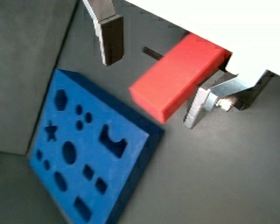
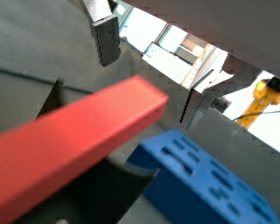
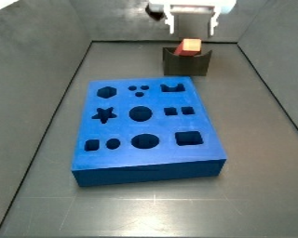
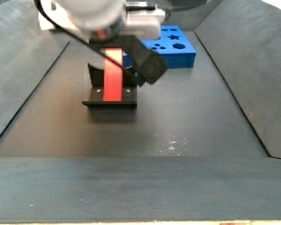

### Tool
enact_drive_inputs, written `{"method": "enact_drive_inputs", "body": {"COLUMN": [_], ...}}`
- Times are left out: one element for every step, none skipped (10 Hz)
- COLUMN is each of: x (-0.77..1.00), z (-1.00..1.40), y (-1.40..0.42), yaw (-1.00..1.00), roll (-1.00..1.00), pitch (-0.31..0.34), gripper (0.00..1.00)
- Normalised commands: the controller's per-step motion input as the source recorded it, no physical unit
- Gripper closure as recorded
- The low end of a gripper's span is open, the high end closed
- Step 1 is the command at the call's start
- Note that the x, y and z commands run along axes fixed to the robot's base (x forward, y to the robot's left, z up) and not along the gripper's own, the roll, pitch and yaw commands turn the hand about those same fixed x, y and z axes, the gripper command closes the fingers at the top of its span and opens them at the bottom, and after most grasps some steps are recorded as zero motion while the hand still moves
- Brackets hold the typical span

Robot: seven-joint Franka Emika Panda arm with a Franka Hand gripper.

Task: Pick up the rectangle object. Move up. Place the rectangle object on the fixture. Regrasp the rectangle object. Move to above the board. Insert the rectangle object.
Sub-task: Regrasp the rectangle object.

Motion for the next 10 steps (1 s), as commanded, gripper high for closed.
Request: {"method": "enact_drive_inputs", "body": {"x": [-0.03, -0.04, -0.04, -0.04, -0.03, 0.13, 0.13, 0.07, 0.00, -0.02], "z": [1.00, 0.90, 0.73, 0.57, 0.34, 0.92, 0.76, 0.60, 0.36, 0.16], "y": [0.01, 0.01, 0.01, 0.01, 0.01, -0.83, -0.80, -0.68, -0.44, -0.26], "yaw": [0.00, 0.00, -0.01, -0.01, -0.01, 0.01, 0.01, 0.01, 0.01, 0.01], "roll": [0.01, 0.04, 0.05, 0.05, 0.04, 1.00, 1.00, 1.00, 1.00, 1.00], "pitch": [0.028, 0.041, 0.045, 0.047, 0.051, 0.057, 0.055, 0.051, 0.045, 0.041], "gripper": [0.00, 0.00, 0.00, 0.00, 0.00, 0.00, 0.00, 0.00, 0.00, 0.00]}}
